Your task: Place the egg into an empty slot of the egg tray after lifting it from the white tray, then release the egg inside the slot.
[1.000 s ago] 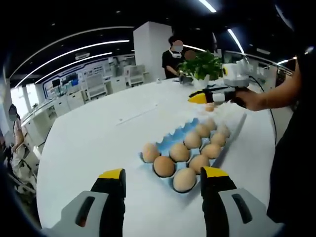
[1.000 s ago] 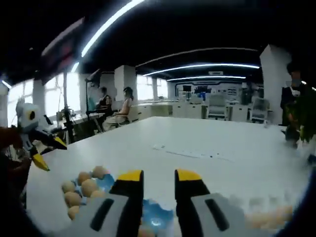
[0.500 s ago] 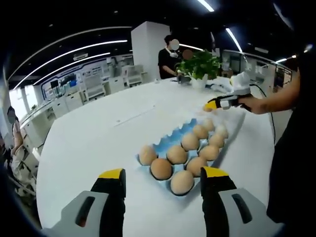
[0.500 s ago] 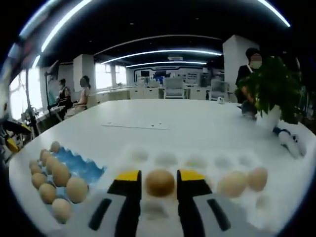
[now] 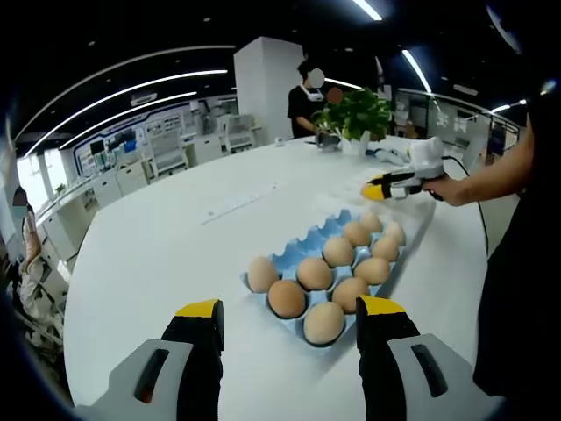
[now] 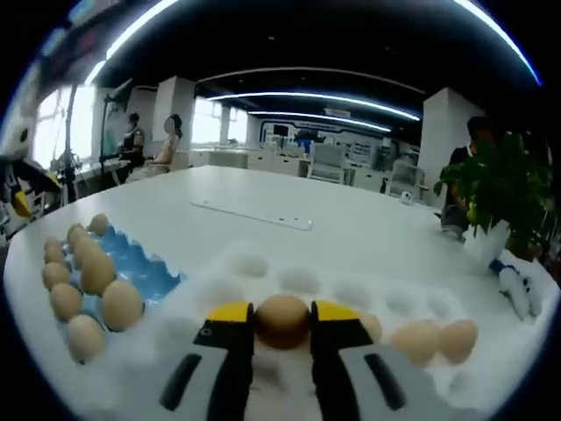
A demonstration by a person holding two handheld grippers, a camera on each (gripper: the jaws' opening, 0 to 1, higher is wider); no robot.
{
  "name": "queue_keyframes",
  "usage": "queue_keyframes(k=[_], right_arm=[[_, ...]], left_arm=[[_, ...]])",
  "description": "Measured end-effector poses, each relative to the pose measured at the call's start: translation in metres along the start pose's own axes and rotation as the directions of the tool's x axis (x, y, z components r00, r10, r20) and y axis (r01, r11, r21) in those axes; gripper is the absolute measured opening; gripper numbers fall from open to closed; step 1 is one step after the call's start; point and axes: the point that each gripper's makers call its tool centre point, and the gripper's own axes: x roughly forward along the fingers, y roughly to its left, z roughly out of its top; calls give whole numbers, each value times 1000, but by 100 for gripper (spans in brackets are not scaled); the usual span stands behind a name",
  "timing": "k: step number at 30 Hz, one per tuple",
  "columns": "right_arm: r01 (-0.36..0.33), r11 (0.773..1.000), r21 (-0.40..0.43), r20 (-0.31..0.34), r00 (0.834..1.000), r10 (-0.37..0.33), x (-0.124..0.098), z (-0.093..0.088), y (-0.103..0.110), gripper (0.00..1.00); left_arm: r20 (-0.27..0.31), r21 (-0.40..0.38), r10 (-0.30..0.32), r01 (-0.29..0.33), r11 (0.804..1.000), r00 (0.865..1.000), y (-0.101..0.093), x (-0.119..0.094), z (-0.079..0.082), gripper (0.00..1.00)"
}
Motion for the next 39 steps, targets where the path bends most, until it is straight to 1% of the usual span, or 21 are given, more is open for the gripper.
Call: queue_keyframes(k=[2, 5, 7, 10, 14, 15, 18, 20, 23, 25, 26, 27, 28, 29, 32, 33, 34, 37, 38, 39], right_arm=[[3, 1000, 18, 19, 1000, -3, -3, 7, -1, 24], [-11, 999, 52, 42, 999, 9, -6, 18, 2, 24], [-24, 998, 59, 54, 998, 21, -8, 24, 5, 24], [-55, 996, 64, 74, 996, 50, -10, 34, 14, 24], [-99, 994, 55, 104, 990, 92, -9, 49, 33, 24], [-103, 993, 51, 107, 989, 97, -9, 50, 35, 24], [-146, 988, 42, 119, 983, 140, -6, 59, 52, 24], [-166, 985, 49, 116, 980, 159, -4, 61, 60, 24], [-207, 978, 38, 127, 971, 200, -1, 67, 79, 24], [-250, 968, 25, 139, 960, 244, 2, 73, 97, 24], [-256, 966, 24, 138, 958, 250, 3, 74, 100, 24], [-271, 962, 17, 137, 954, 266, 5, 76, 109, 24], [-299, 954, 12, 130, 947, 295, 8, 76, 119, 24], [-307, 952, 10, 127, 944, 303, 10, 77, 125, 24], [-356, 934, 0, 129, 927, 353, 17, 84, 149, 24], [-362, 932, -5, 132, 924, 360, 18, 85, 153, 24], [-381, 925, -15, 132, 916, 379, 19, 86, 159, 24], [-429, 902, -37, 113, 896, 430, 28, 87, 184, 24], [-435, 900, -40, 108, 893, 437, 29, 87, 187, 24], [-448, 892, -54, 94, 887, 451, 32, 85, 194, 24]], left_arm=[[-1, -1, 5, -5, 1000, 1000, 2, -1, -1, 61], [-2, -5, 6, -6, 1000, 1000, 2, -1, -3, 61], [-9, -3, 4, -4, 1000, 1000, 2, -1, -5, 61], [-10, -2, 1, -1, 1000, 1000, 1, 0, -6, 61], [-7, -4, 0, 0, 1000, 1000, 1, -1, -5, 61], [-9, -3, 0, 0, 1000, 1000, 1, -1, -6, 62], [-9, -7, 1, -1, 1000, 1000, 2, -1, -7, 62], [-9, -6, 0, -1, 1000, 1000, 2, -1, -7, 62], [-10, -7, 1, -1, 1000, 1000, 2, -1, -7, 63], [-11, -8, 1, -1, 1000, 1000, 3, -1, -8, 63], [-10, -9, 1, -1, 1000, 1000, 3, -1, -8, 63], [-9, -10, 1, -1, 1000, 1000, 3, -1, -8, 63], [-9, -11, 2, -2, 1000, 1000, 3, -1, -8, 63], [-10, -12, 1, -1, 1000, 1000, 3, -1, -9, 63], [-8, -16, -1, 1, 1000, 1000, 3, 0, -9, 63], [-8, -16, -2, 1, 1000, 1000, 3, 0, -9, 63], [-8, -16, -2, 2, 1000, 1000, 3, 0, -9, 63], [-8, -19, -3, 3, 1000, 1000, 3, 0, -10, 63], [-8, -19, -3, 3, 1000, 1000, 3, 0, -10, 63], [-9, -23, -2, 2, 1000, 1000, 4, 0, -11, 63]])
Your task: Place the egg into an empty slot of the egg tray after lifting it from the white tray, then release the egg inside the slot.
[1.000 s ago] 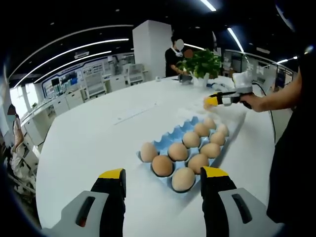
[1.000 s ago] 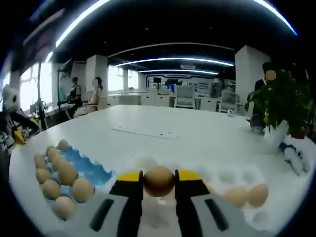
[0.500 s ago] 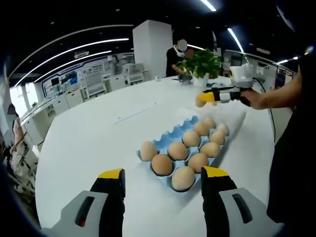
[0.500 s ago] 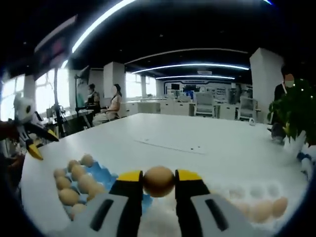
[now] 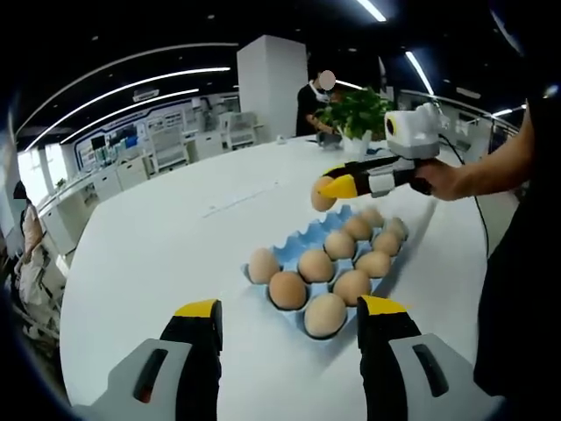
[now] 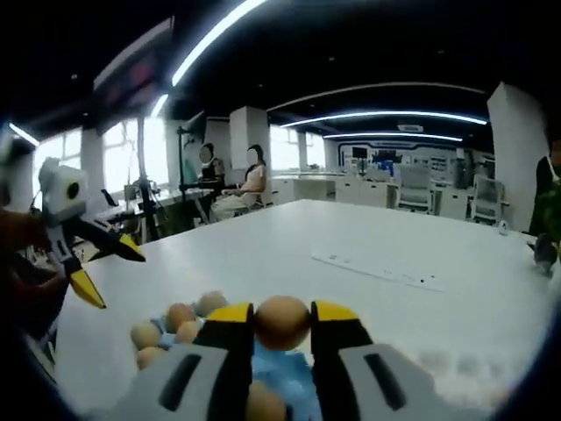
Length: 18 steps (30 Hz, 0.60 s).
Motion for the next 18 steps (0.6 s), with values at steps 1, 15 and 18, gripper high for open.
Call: queue_keyframes(k=[1, 15, 18], right_arm=[[-19, 1000, -11, -4, 1000, 19, 5, -1, 5, 24], [-110, 993, -30, -64, 992, 108, 34, -10, 31, 25], [-119, 993, -25, -68, 991, 117, 36, -11, 33, 25]], left_arm=[[0, 0, 0, 0, 1000, 1000, 0, 0, 0, 63], [0, -8, 8, -8, 1000, 1000, 5, -2, -2, 62], [5, -9, 6, -6, 1000, 1000, 5, -2, -1, 62]])
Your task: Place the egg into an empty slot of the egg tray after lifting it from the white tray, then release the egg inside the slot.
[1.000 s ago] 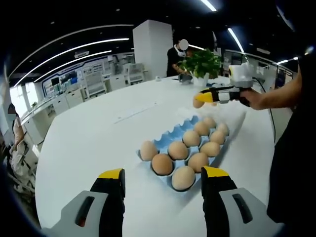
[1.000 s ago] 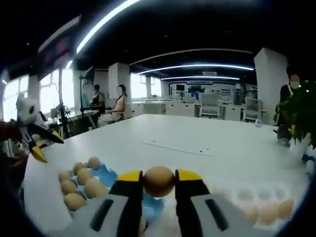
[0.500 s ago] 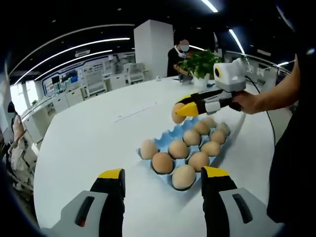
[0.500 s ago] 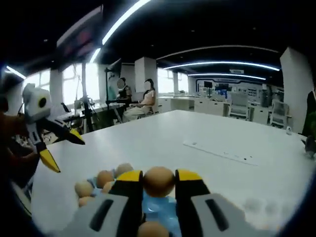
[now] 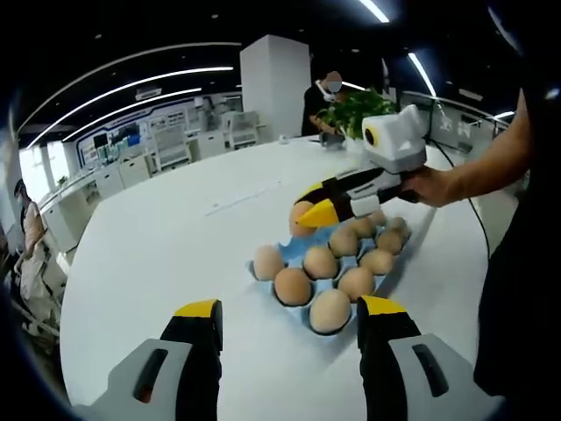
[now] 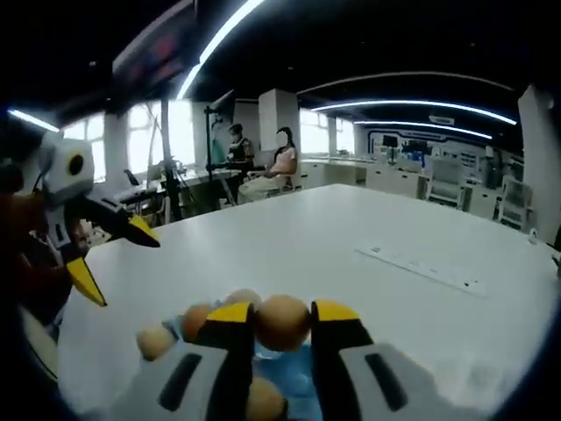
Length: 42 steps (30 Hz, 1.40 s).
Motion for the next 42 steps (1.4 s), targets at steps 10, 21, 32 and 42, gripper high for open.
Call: queue_keyframes(k=[10, 21, 32, 42], right_arm=[[-26, 1000, 1, -41, 999, 26, 12, -7, 8, 25], [-42, 999, 30, -99, 994, 44, 19, -20, 11, 25], [-30, 991, 132, -193, 980, 56, 24, -31, 8, 25], [-41, 991, 124, -192, 979, 65, 18, -31, 8, 25]], left_arm=[[-6, -6, -2, 2, 1000, 1000, -1, 0, -3, 62], [-6, -13, 4, -4, 1000, 1000, -1, 0, -5, 62], [-8, -8, 1, -1, 1000, 1000, -1, 1, -4, 62], [-4, 0, -1, 1, 1000, 1000, -2, 1, -1, 62]])
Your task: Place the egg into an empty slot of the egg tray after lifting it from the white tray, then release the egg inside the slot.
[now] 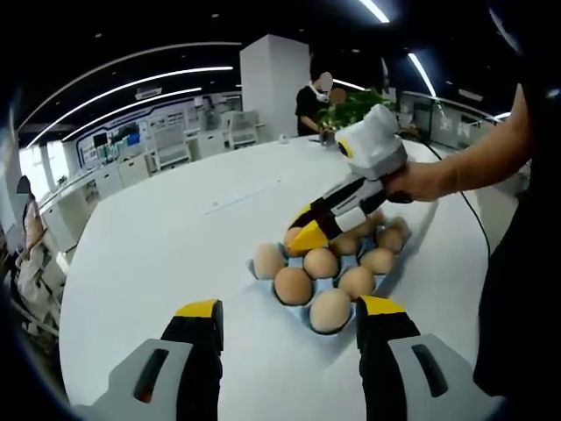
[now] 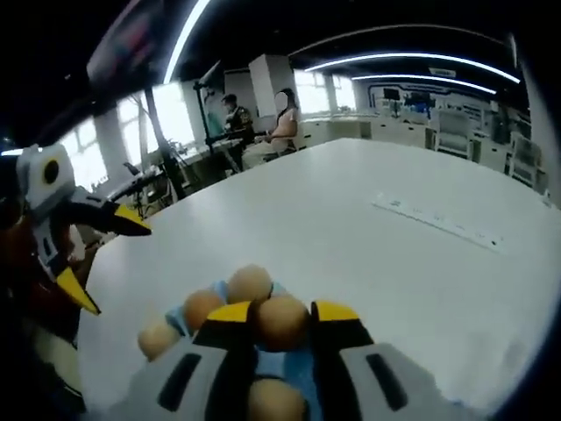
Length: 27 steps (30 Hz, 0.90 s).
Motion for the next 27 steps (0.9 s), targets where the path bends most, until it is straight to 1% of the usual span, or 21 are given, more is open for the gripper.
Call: queue_keyframes(k=[3, 6, 7, 8, 10, 13, 14, 16, 17, 18, 20, 22, 23, 24, 25, 26, 27], right_arm=[[-9, 1000, 0, 14, 1000, 9, -6, -1, 1, 25], [-18, 1000, -12, 46, 999, 19, -15, 1, 6, 25], [-17, 1000, -13, 57, 998, 18, -17, 3, 6, 25], [-8, 1000, -13, 83, 997, 9, -22, 7, 5, 25], [-9, 1000, -12, 106, 994, 10, -28, 12, 5, 25], [32, 999, -12, 168, 985, -30, -49, 21, -5, 24], [61, 998, -17, 182, 982, -57, -57, 22, -13, 24], [90, 996, -17, 191, 978, -85, -65, 20, -21, 24], [134, 991, -12, 210, 969, -129, -77, 18, -34, 24], [163, 987, -5, 221, 962, -158, -85, 16, -42, 24], [241, 970, 37, 249, 937, -243, -106, 12, -65, 24], [314, 948, 58, 265, 910, -318, -125, 7, -85, 24], [377, 924, 68, 265, 886, -381, -141, 1, -102, 24], [417, 905, 79, 270, 865, -423, -151, -2, -113, 24], [466, 880, 91, 253, 844, -472, -164, -11, -128, 24], [498, 862, 96, 238, 829, -506, -173, -17, -138, 24], [554, 823, 126, 238, 788, -567, -189, -24, -153, 24]], left_arm=[[1, 5, -4, 4, 1000, 1000, -2, 0, 1, 62], [2, 8, -5, 5, 1000, 1000, -2, 0, 2, 62], [2, 9, -5, 5, 1000, 1000, -3, 0, 3, 62], [4, 10, -7, 7, 1000, 1000, -3, 0, 3, 62], [3, 13, -8, 8, 1000, 1000, -4, 0, 4, 62], [4, 14, -11, 11, 1000, 1000, -5, 0, 4, 62], [4, 14, -12, 12, 1000, 1000, -5, 1, 5, 62], [4, 17, -13, 13, 1000, 1000, -6, 1, 5, 62], [6, 17, -13, 13, 1000, 1000, -7, 2, 6, 62], [9, 18, -14, 14, 1000, 1000, -7, 2, 8, 62], [12, 20, -14, 13, 1000, 1000, -7, 2, 9, 62], [14, 19, -13, 13, 1000, 1000, -7, 2, 10, 62], [14, 20, -14, 14, 1000, 1000, -7, 2, 10, 62], [13, 22, -14, 14, 1000, 1000, -7, 2, 10, 62], [13, 21, -16, 16, 1000, 1000, -8, 3, 10, 62], [13, 20, -18, 17, 1000, 1000, -8, 3, 9, 62], [11, 21, -18, 18, 1000, 1000, -8, 3, 9, 62]])
